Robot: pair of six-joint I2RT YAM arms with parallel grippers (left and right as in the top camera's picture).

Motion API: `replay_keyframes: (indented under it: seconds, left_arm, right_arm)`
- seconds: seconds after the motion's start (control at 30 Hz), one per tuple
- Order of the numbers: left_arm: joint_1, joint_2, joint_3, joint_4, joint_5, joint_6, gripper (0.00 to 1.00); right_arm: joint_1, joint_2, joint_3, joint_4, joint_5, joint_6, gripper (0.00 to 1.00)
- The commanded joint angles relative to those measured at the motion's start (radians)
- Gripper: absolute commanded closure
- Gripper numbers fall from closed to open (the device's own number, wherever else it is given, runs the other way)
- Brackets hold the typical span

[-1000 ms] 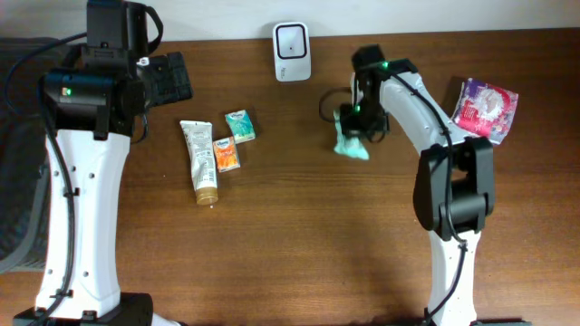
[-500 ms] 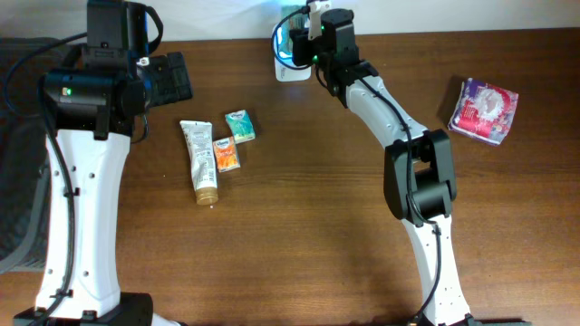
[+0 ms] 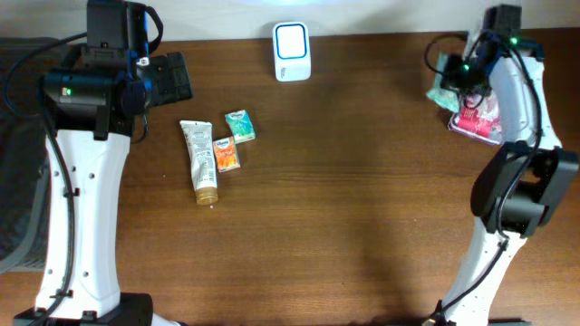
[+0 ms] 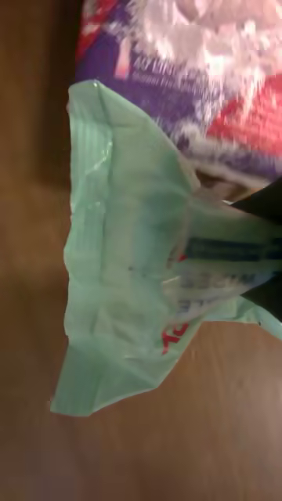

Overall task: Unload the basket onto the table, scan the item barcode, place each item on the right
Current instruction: 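Hold the green pack before the scanner, then place it beside the red pack, then reach the right gripper to the teal Kleenex pack and grasp it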

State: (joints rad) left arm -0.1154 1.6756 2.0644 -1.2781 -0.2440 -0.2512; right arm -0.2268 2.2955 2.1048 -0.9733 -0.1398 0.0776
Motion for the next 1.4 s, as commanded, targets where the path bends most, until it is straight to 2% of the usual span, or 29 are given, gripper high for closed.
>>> replay_keyframes:
  seconds: [0.0, 0.23, 0.3, 0.33, 0.4, 0.47, 0.6, 0.7, 0.73, 0.8, 0.9, 0.93, 0.97, 1.07, 1.13, 1.2, 1.27, 1.3, 1.37]
  left_arm:
    - [0.007, -0.006, 0.001, 0.0, -0.007, -0.006, 0.01]
    - [0.007, -0.006, 0.0, 0.0, -0.007, -0.006, 0.01]
    - [0.007, -0.006, 0.0, 0.0, -0.007, -0.006, 0.01]
    - [0.007, -0.006, 0.001, 0.0, -0.007, -0.006, 0.01]
    - [0.007, -0.006, 0.001, 0.0, -0.007, -0.006, 0.01]
    - [0.007, -0.006, 0.001, 0.0, -0.007, -0.006, 0.01]
    - [0.007, -0.006, 0.001, 0.0, -0.007, -0.006, 0.01]
    - [0.007, -0.006, 0.001, 0.0, -0.007, -0.006, 0.01]
    - [0.007, -0.006, 0.0, 0.0, -0.007, -0.006, 0.01]
    - [0.007, -0.006, 0.0, 0.0, -0.007, -0.006, 0.01]
    - [0.007, -0.006, 0.0, 0.0, -0.007, -0.006, 0.01]
    - [0.007, -0.006, 0.0, 0.0, -0.007, -0.006, 0.01]
    - [0.007, -0.006, 0.0, 0.0, -0.007, -0.006, 0.01]
    - [0.007, -0.006, 0.001, 0.0, -0.007, -0.006, 0.01]
    - [0.007, -0.006, 0.001, 0.0, -0.007, -0.006, 0.01]
    - [0.007, -0.006, 0.0, 0.0, -0.007, -0.006, 0.01]
    - [0.007, -0.006, 0.0, 0.0, -0.007, -0.006, 0.01]
    - [0.007, -0.006, 0.001, 0.0, -0.007, -0.006, 0.01]
    - [0.007, -0.006, 0.0, 0.0, -0.007, -0.006, 0.01]
  right_arm:
    - [-0.024, 0.017, -0.058, 0.001, 0.034, -0.04, 0.65]
    - [-0.028, -0.054, -0.07, -0.08, 0.019, -0.014, 0.63]
    - [0.011, -0.114, -0.068, -0.082, -0.22, -0.014, 0.62]
    - [0.04, -0.124, -0.068, -0.081, -0.408, -0.014, 0.62]
    - [0.119, -0.116, -0.069, -0.078, -0.608, -0.014, 0.51]
    - [0.253, -0.096, -0.071, 0.002, -0.608, -0.014, 0.5]
    - [0.511, -0.032, -0.072, 0.283, -0.558, -0.002, 0.38]
    - [0.663, 0.023, -0.072, 0.416, -0.259, 0.152, 0.37]
    - [0.706, 0.064, -0.072, 0.477, -0.246, 0.168, 0.35]
    - [0.734, 0.11, -0.072, 0.521, -0.245, 0.172, 0.31]
    - [0.755, 0.206, -0.072, 0.528, -0.311, 0.251, 0.32]
    - [0.757, 0.225, -0.072, 0.524, -0.363, 0.254, 0.41]
    - [0.758, 0.23, -0.072, 0.499, -0.388, 0.254, 0.67]
    - [0.756, 0.219, -0.068, 0.445, -0.444, 0.254, 0.96]
    - [0.746, 0.182, -0.055, 0.316, -0.412, 0.253, 0.96]
    - [0.709, 0.082, -0.055, 0.108, -0.235, 0.245, 0.96]
    - [0.657, 0.003, -0.055, -0.071, -0.147, 0.167, 0.96]
    - [0.639, -0.009, -0.055, -0.12, -0.12, 0.165, 0.92]
    - [0.603, -0.014, -0.048, -0.184, -0.109, 0.163, 0.65]
